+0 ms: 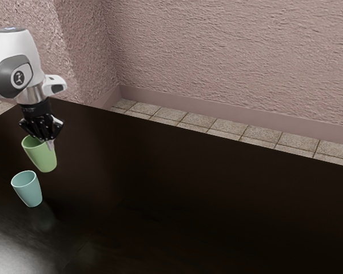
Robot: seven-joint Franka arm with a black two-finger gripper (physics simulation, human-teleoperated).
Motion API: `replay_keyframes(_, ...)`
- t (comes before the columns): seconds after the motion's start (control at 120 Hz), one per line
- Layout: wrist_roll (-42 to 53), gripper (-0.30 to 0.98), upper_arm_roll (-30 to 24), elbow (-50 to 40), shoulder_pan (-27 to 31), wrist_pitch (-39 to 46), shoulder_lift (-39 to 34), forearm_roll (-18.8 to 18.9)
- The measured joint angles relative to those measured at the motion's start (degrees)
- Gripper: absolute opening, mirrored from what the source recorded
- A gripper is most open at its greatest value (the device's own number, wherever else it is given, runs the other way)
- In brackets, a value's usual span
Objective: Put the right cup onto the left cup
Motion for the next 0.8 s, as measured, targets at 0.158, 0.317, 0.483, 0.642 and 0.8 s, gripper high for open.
replay_keyframes(0.158,-0.1,-0.1,-7.1,-0.1,11.5,-0.7,-1.4,-1.2)
replay_keyframes(0.317,-0.2,-0.1,-9.1,-0.5,16.3,-1.2,-1.4,-2.3)
replay_keyframes(0.483,-0.2,-0.1,-9.1,-0.5,17.5,-1.2,-0.2,-2.8)
replay_keyframes(0.642,-0.3,-0.1,-8.7,-0.4,17.9,-0.8,1.6,-2.9)
replay_keyframes(0.8,-0.3,-0.1,-8.1,-0.2,18.5,-0.4,2.5,-2.8)
